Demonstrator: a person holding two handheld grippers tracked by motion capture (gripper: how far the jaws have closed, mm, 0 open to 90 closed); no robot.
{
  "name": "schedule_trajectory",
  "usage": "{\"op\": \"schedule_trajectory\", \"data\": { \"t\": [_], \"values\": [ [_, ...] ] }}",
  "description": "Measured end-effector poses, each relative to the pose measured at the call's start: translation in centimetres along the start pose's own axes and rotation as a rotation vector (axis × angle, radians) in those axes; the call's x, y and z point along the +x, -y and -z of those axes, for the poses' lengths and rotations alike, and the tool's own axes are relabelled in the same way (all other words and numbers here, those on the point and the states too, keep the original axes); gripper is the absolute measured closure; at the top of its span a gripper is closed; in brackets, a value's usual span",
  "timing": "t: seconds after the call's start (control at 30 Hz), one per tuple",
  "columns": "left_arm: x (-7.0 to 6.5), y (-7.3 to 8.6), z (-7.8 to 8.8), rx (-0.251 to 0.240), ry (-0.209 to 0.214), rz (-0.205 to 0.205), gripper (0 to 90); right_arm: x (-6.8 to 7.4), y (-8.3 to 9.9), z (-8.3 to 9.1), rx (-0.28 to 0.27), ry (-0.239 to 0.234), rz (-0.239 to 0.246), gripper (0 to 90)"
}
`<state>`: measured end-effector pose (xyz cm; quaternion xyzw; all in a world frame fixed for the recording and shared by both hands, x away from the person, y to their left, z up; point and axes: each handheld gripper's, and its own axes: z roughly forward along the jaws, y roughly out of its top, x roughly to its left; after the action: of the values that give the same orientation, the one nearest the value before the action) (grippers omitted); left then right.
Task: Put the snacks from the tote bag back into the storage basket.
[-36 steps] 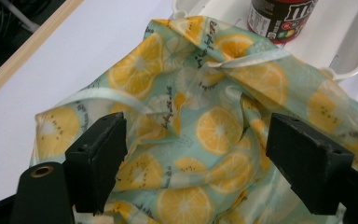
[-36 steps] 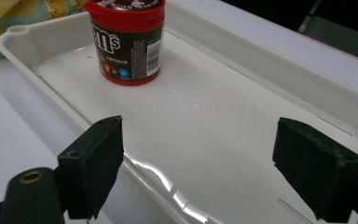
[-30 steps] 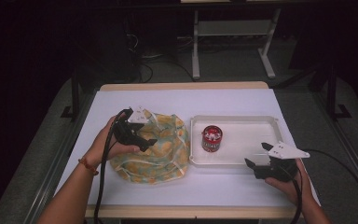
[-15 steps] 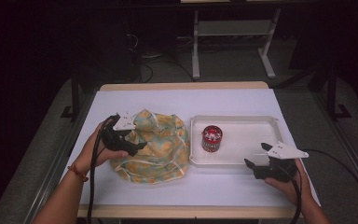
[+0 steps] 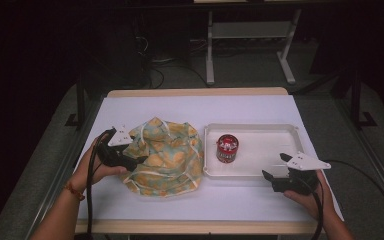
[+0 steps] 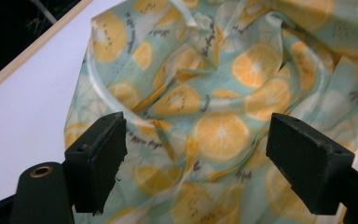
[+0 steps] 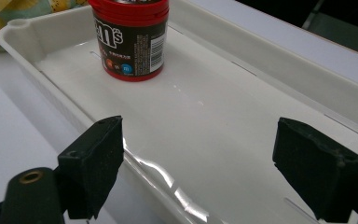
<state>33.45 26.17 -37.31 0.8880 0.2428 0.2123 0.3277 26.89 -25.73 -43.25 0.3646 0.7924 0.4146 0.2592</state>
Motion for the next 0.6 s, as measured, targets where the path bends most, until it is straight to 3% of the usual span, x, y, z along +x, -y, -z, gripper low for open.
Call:
{"op": "schedule_trajectory", "data": {
  "t": [0.43,0.6],
  "values": [
    [0.5,2.8,1.3,-0.06,-0.019,0.02,18.9,0.0,-0.2,0.2,-0.012,-0.004,0.003,15.7],
    [0.8,4.1,1.3,-0.05,-0.034,0.036,18.5,0.2,-0.2,0.2,-0.011,-0.005,0.007,15.7]
  ]
}}
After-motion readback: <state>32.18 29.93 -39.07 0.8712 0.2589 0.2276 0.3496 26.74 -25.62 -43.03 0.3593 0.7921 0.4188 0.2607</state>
